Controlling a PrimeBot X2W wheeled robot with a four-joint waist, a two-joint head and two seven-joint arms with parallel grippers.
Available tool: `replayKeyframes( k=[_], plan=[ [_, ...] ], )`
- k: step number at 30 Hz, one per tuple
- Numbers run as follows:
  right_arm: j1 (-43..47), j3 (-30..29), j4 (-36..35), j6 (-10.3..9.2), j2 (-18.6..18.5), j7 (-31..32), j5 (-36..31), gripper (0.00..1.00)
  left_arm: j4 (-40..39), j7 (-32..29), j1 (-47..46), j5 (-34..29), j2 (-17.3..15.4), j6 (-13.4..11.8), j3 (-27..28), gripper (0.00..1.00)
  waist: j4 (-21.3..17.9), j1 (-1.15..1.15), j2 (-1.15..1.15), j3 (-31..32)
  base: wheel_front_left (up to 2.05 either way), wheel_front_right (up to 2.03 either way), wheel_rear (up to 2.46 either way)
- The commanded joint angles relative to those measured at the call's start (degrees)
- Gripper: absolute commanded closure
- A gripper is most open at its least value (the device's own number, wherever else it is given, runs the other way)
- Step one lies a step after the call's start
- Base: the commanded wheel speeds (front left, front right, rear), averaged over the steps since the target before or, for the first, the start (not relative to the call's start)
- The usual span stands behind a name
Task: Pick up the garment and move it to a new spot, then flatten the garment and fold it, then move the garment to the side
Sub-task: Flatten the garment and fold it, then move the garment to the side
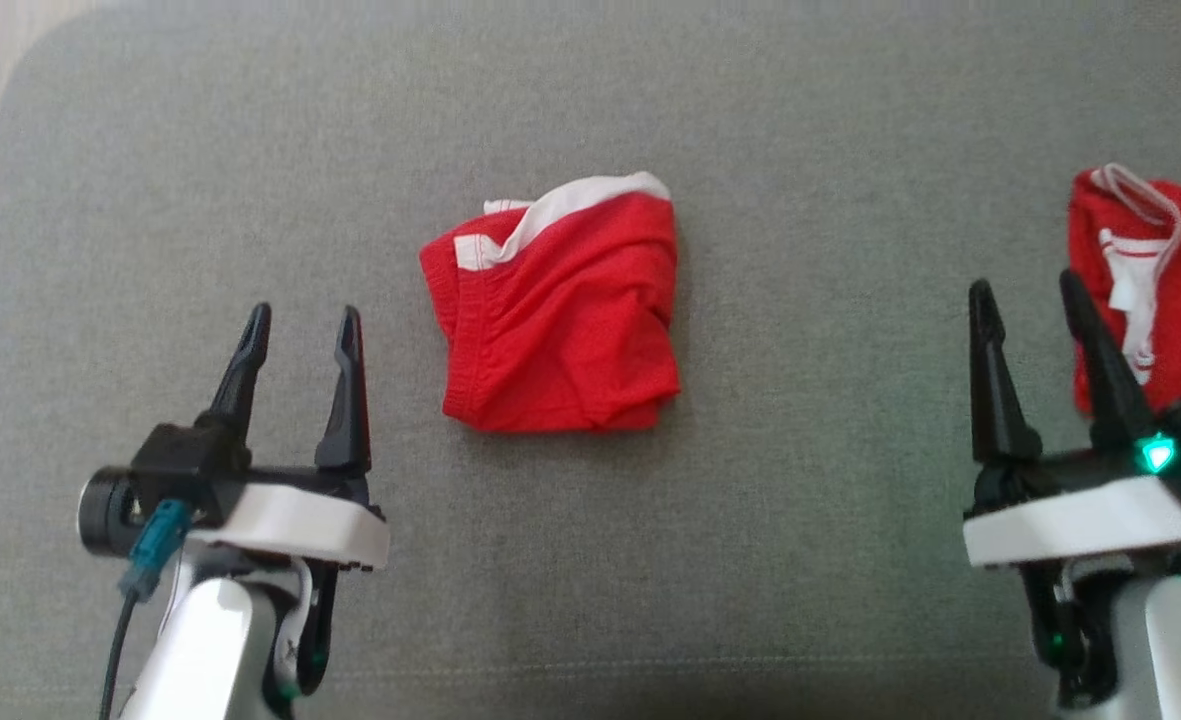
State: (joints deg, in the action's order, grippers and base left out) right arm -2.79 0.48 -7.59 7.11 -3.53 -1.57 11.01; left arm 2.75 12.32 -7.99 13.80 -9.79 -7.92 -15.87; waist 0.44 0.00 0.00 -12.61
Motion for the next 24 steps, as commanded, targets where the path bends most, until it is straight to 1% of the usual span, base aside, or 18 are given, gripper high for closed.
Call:
replayKeyframes(
  k=[1,11,24],
  plan=[
    [0.22,0.92,-2.59,0.37,0.35,0.48,-0.3,0.0,-2.29,-0.19,-0.52,0.19,-1.4,-0.51,2.2,0.0,-0.43,0.0,0.0,1.43,0.0,0.0,0.0],
    [6.5,0.38,-4.8,0.37,0.62,3.04,-0.6,0.0,-3.03,-2.15,3.92,0.62,-2.25,-1.53,1.81,0.0,-0.39,0.0,0.0,6.87,0.0,0.0,0.0],
    [9.17,-0.15,-6.32,0.37,0.65,5.54,-0.64,0.0,-4.12,-3.65,6.39,0.5,-3.22,-2.58,1.29,0.0,-0.27,0.0,0.0,9.15,0.0,0.0,0.0]
  ],
)
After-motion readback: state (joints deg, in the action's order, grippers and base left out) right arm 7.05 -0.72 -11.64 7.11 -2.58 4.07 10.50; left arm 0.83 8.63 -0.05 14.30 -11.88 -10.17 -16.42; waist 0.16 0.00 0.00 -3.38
